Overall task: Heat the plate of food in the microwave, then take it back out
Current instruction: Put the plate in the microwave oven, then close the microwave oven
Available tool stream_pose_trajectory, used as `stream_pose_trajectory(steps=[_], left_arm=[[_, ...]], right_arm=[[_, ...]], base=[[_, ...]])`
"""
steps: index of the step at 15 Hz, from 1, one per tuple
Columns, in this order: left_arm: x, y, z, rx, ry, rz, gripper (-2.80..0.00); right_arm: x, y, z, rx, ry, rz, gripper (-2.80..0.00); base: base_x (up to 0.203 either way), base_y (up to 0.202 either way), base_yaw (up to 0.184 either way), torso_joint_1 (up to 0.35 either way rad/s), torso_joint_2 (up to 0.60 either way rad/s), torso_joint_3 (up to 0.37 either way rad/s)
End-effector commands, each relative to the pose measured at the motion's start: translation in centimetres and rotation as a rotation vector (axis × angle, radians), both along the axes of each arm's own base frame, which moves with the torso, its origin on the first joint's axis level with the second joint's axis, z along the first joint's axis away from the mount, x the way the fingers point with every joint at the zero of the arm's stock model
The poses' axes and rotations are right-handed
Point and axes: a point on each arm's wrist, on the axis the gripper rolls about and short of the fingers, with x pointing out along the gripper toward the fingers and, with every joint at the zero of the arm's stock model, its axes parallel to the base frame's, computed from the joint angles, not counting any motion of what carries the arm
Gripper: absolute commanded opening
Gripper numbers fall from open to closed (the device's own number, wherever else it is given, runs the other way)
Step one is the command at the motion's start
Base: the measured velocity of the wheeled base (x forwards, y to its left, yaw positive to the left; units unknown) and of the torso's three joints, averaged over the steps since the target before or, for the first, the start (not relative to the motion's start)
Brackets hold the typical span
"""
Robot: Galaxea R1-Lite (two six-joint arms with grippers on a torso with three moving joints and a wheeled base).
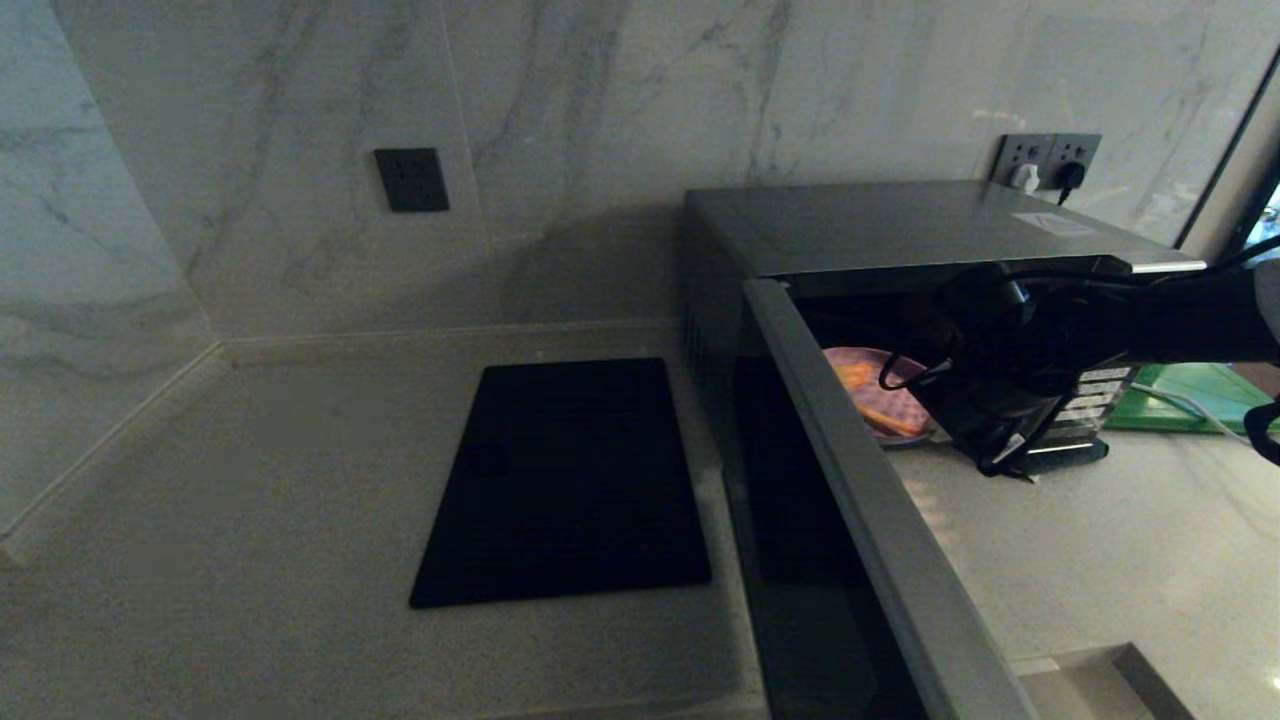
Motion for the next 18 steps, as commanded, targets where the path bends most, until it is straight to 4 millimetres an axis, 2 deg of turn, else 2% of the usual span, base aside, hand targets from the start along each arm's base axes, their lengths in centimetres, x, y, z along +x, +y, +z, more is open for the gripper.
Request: stream_pose_trajectory(steps=[1, 6, 7, 13, 16, 18], left_arm=[[0.0, 0.0, 0.0, -0.001, 0.0, 0.001, -2.8], [0.0, 0.0, 0.0, -0.001, 0.001, 0.001, -2.8], [0.0, 0.0, 0.0, -0.001, 0.001, 0.001, -2.8], [0.0, 0.0, 0.0, -0.001, 0.001, 0.001, -2.8], [0.0, 0.0, 0.0, -0.001, 0.0, 0.001, -2.8], [0.0, 0.0, 0.0, -0.001, 0.001, 0.001, -2.8]], right_arm=[[0.0, 0.0, 0.0, 0.007, 0.0, -0.001, -2.8], [0.0, 0.2, -0.1, 0.006, 0.004, 0.008, -2.8], [0.0, 0.4, -0.1, 0.004, 0.003, 0.014, 0.0], [-0.1, 0.3, 0.4, 0.003, -0.007, 0.014, 0.0], [-1.3, 0.1, 2.0, -0.006, -0.036, 0.003, 0.0], [-2.8, -0.2, 3.4, -0.026, -0.055, -0.012, 0.0]], base=[[0.0, 0.0, 0.0, 0.0, 0.0, 0.0], [0.0, 0.0, 0.0, 0.0, 0.0, 0.0], [0.0, 0.0, 0.0, 0.0, 0.0, 0.0], [0.0, 0.0, 0.0, 0.0, 0.0, 0.0], [0.0, 0.0, 0.0, 0.0, 0.0, 0.0], [0.0, 0.0, 0.0, 0.0, 0.0, 0.0]])
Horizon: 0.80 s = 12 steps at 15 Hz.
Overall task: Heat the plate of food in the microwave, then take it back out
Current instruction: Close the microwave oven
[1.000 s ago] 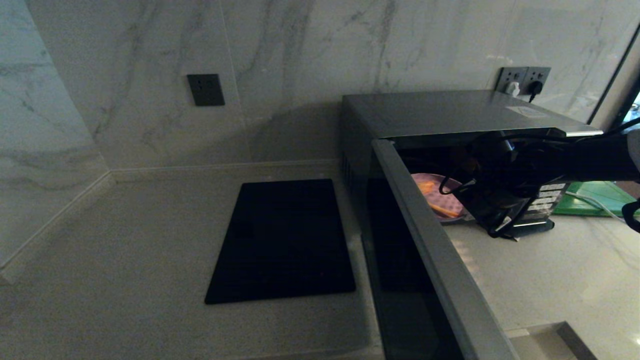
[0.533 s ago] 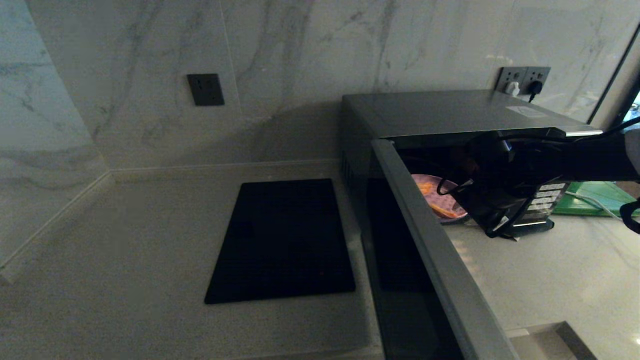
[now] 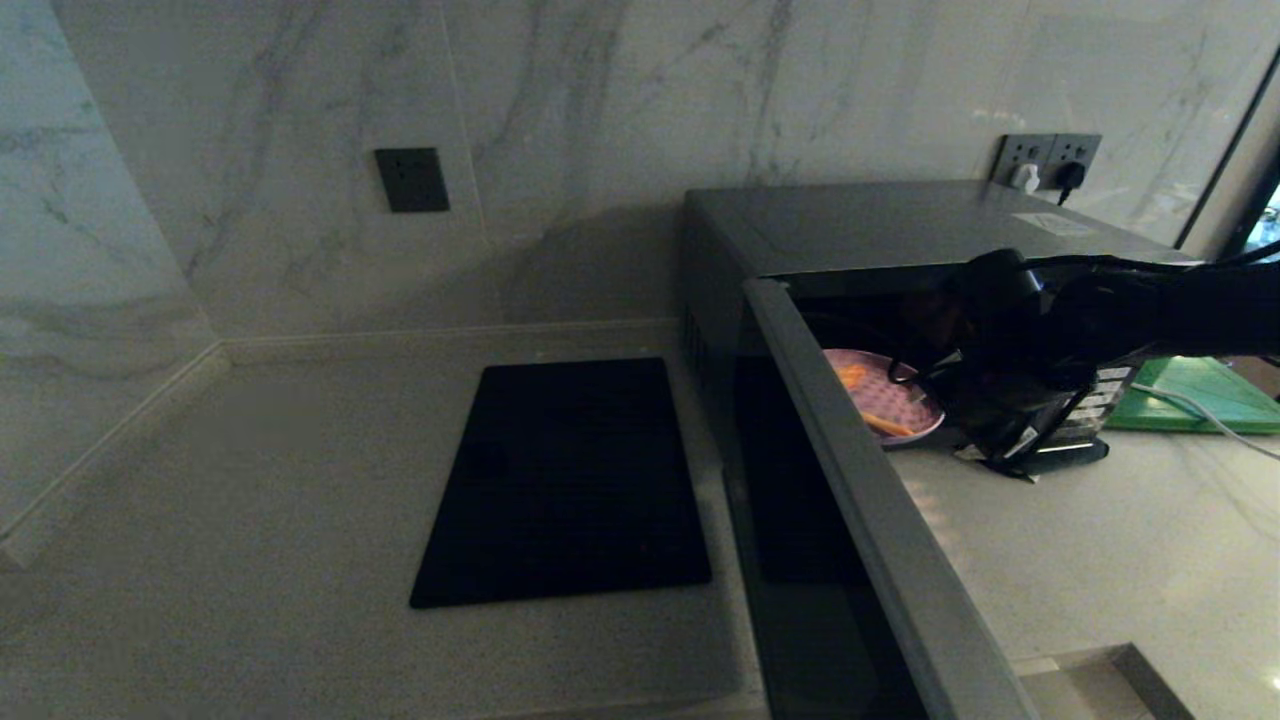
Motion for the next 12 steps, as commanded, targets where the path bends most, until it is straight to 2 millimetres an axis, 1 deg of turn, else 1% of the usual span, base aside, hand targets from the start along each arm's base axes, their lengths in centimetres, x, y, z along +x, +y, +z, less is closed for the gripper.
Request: stream_pose_trajectory(steps=[1, 3, 6, 7, 9, 11, 12], left_arm=[[0.0, 0.0, 0.0, -0.001, 0.001, 0.001, -2.8], [0.0, 0.0, 0.0, -0.001, -0.001, 0.001, -2.8], [0.0, 0.0, 0.0, -0.001, 0.001, 0.001, -2.8], [0.0, 0.0, 0.0, -0.001, -0.001, 0.001, -2.8], [0.0, 0.0, 0.0, -0.001, 0.001, 0.001, -2.8], [0.0, 0.0, 0.0, -0.001, -0.001, 0.001, -2.8], [0.0, 0.0, 0.0, -0.001, 0.001, 0.001, -2.8]], right_arm=[[-2.4, -0.5, 3.0, -0.004, -0.058, -0.008, 0.0], [-5.4, -1.8, 5.3, -0.037, -0.07, 0.001, 0.0], [-10.8, -4.5, 7.1, -0.109, -0.061, 0.0, 0.0], [-12.8, -5.1, 7.3, -0.139, -0.052, -0.002, 0.0], [-17.1, -6.5, 7.0, -0.235, -0.009, 0.008, 0.0], [-21.2, -7.6, 7.7, -0.323, -0.018, 0.011, 0.0], [-22.9, -7.8, 8.0, -0.358, -0.021, 0.014, 0.0]], base=[[0.0, 0.0, 0.0, 0.0, 0.0, 0.0], [0.0, 0.0, 0.0, 0.0, 0.0, 0.0], [0.0, 0.0, 0.0, 0.0, 0.0, 0.0], [0.0, 0.0, 0.0, 0.0, 0.0, 0.0], [0.0, 0.0, 0.0, 0.0, 0.0, 0.0], [0.0, 0.0, 0.0, 0.0, 0.0, 0.0], [0.0, 0.0, 0.0, 0.0, 0.0, 0.0]])
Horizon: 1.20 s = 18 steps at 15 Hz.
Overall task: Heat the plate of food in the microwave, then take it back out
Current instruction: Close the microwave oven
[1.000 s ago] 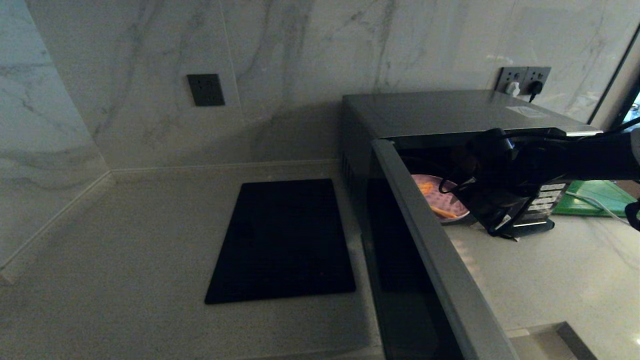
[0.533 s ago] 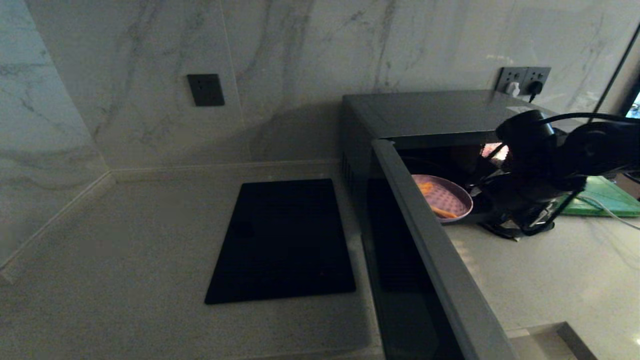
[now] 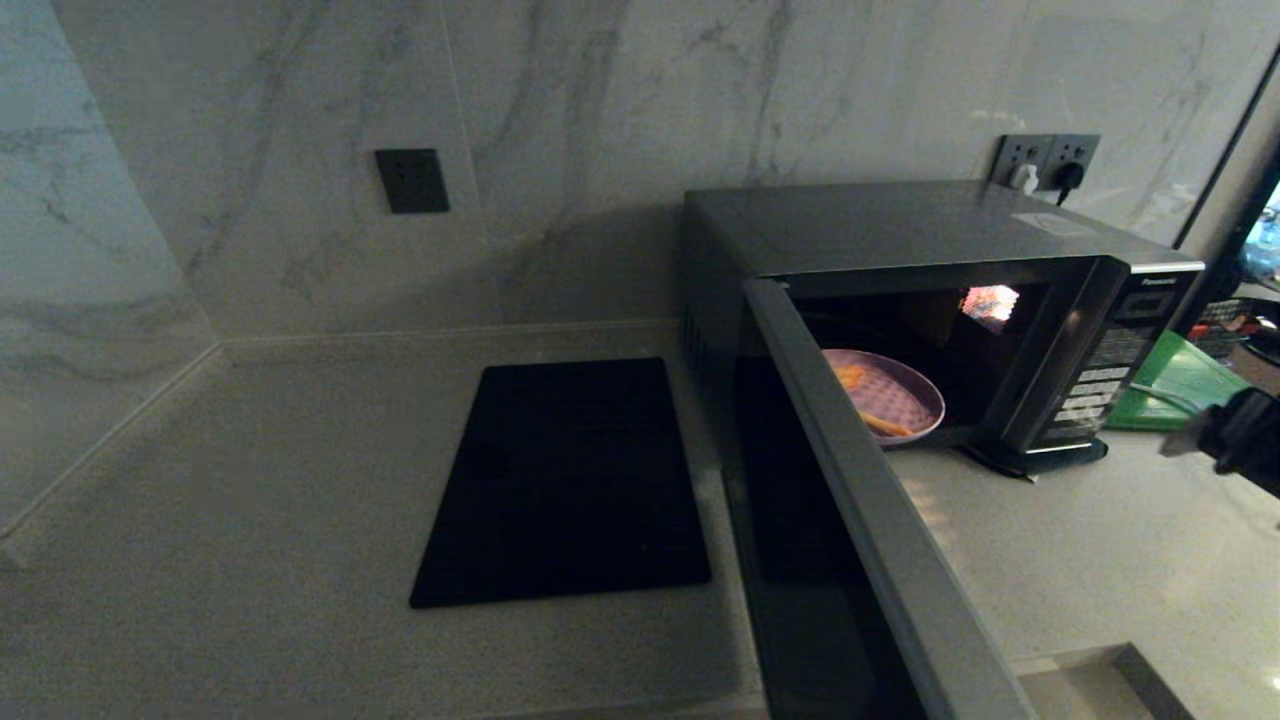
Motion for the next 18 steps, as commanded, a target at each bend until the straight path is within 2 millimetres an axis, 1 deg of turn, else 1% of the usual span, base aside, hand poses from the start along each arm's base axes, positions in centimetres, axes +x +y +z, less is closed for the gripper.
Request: stream_pose_trajectory(steps=[1, 2, 3, 7, 9, 10, 12, 13, 14, 16, 18], left_arm=[[0.0, 0.0, 0.0, 0.0, 0.001, 0.001, -2.8], [0.0, 0.0, 0.0, 0.0, 0.0, 0.001, -2.8], [0.0, 0.0, 0.0, 0.0, 0.0, 0.001, -2.8], [0.0, 0.0, 0.0, 0.0, 0.001, 0.001, -2.8], [0.0, 0.0, 0.0, 0.0, 0.001, 0.001, -2.8], [0.0, 0.0, 0.0, 0.0, 0.001, 0.001, -2.8], [0.0, 0.0, 0.0, 0.0, 0.0, 0.001, -2.8], [0.0, 0.0, 0.0, 0.0, 0.001, 0.001, -2.8], [0.0, 0.0, 0.0, 0.0, -0.001, 0.001, -2.8], [0.0, 0.0, 0.0, 0.0, 0.001, 0.001, -2.8], [0.0, 0.0, 0.0, 0.0, 0.001, 0.001, -2.8]], right_arm=[[-5.9, -0.3, 1.7, -0.068, -0.062, 0.002, 0.0], [-7.2, -0.2, 1.6, -0.082, -0.022, 0.014, -2.8], [-7.8, -0.2, 1.6, -0.095, 0.002, 0.027, -2.8], [-8.1, 0.1, 1.7, -0.142, 0.022, 0.095, -2.8], [-8.5, 0.3, 1.7, -0.169, 0.084, 0.153, -2.8], [-8.8, 0.5, 2.4, -0.178, 0.077, 0.178, -2.8], [-9.5, 1.4, 5.0, -0.169, -0.011, 0.267, -2.8], [-9.9, 2.0, 6.4, -0.148, -0.056, 0.343, -2.8], [-10.3, 2.8, 7.1, -0.128, -0.067, 0.43, -2.8], [-11.6, 4.3, 8.8, -0.082, -0.07, 0.619, -2.8], [-12.5, 5.3, 10.3, 0.013, -0.036, 0.802, -2.8]], base=[[0.0, 0.0, 0.0, 0.0, 0.0, 0.0], [0.0, 0.0, 0.0, 0.0, 0.0, 0.0], [0.0, 0.0, 0.0, 0.0, 0.0, 0.0], [0.0, 0.0, 0.0, 0.0, 0.0, 0.0], [0.0, 0.0, 0.0, 0.0, 0.0, 0.0], [0.0, 0.0, 0.0, 0.0, 0.0, 0.0], [0.0, 0.0, 0.0, 0.0, 0.0, 0.0], [0.0, 0.0, 0.0, 0.0, 0.0, 0.0], [0.0, 0.0, 0.0, 0.0, 0.0, 0.0], [0.0, 0.0, 0.0, 0.0, 0.0, 0.0], [0.0, 0.0, 0.0, 0.0, 0.0, 0.0]])
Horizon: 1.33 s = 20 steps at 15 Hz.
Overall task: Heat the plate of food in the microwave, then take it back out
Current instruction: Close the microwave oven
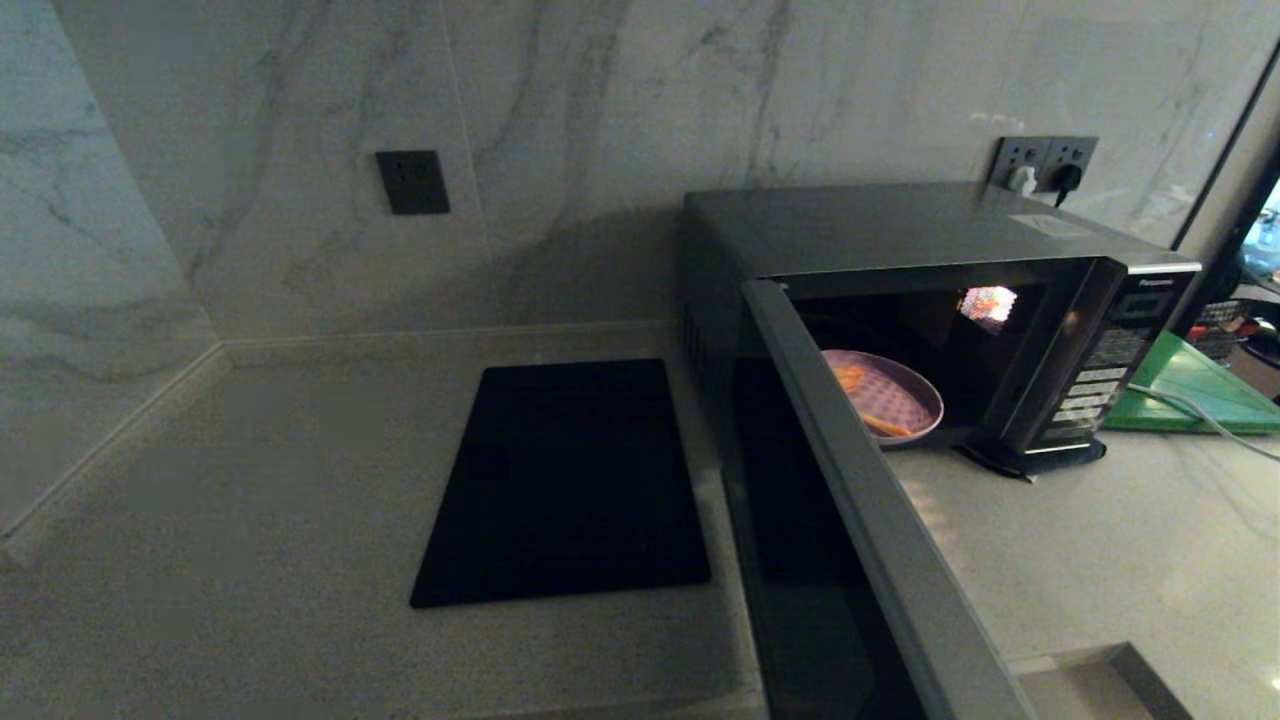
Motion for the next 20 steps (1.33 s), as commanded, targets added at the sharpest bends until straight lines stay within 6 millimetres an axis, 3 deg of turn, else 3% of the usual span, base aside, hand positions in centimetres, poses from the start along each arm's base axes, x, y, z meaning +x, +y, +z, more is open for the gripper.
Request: stream_pose_trajectory(steps=[1, 3, 5, 7, 10, 14, 20], left_arm=[[0.0, 0.0, 0.0, -0.001, 0.0, 0.001, -2.8], [0.0, 0.0, 0.0, -0.001, 0.001, 0.001, -2.8], [0.0, 0.0, 0.0, -0.001, 0.0, 0.0, -2.8], [0.0, 0.0, 0.0, -0.001, 0.001, 0.001, -2.8], [0.0, 0.0, 0.0, -0.001, 0.001, 0.001, -2.8], [0.0, 0.0, 0.0, -0.001, -0.001, 0.001, -2.8], [0.0, 0.0, 0.0, -0.001, 0.001, 0.001, -2.8]], right_arm=[[-0.5, 1.3, 1.6, 0.077, 0.089, 0.209, -2.8], [-0.1, 2.2, 3.0, 0.163, 0.15, 0.348, -2.8], [1.5, 3.5, 4.3, 0.283, 0.214, 0.495, -2.8], [4.0, 5.5, 4.0, 0.333, 0.291, 0.639, -2.8], [6.5, 8.6, 2.8, 0.251, 0.282, 0.851, -2.8], [7.4, 12.2, 2.0, 0.208, 0.252, 1.013, -2.8], [7.0, 15.7, 0.7, 0.129, 0.295, 1.091, -2.8]], base=[[0.0, 0.0, 0.0, 0.0, 0.0, 0.0], [0.0, 0.0, 0.0, 0.0, 0.0, 0.0], [0.0, 0.0, 0.0, 0.0, 0.0, 0.0], [0.0, 0.0, 0.0, 0.0, 0.0, 0.0], [0.0, 0.0, 0.0, 0.0, 0.0, 0.0], [0.0, 0.0, 0.0, 0.0, 0.0, 0.0], [0.0, 0.0, 0.0, 0.0, 0.0, 0.0]])
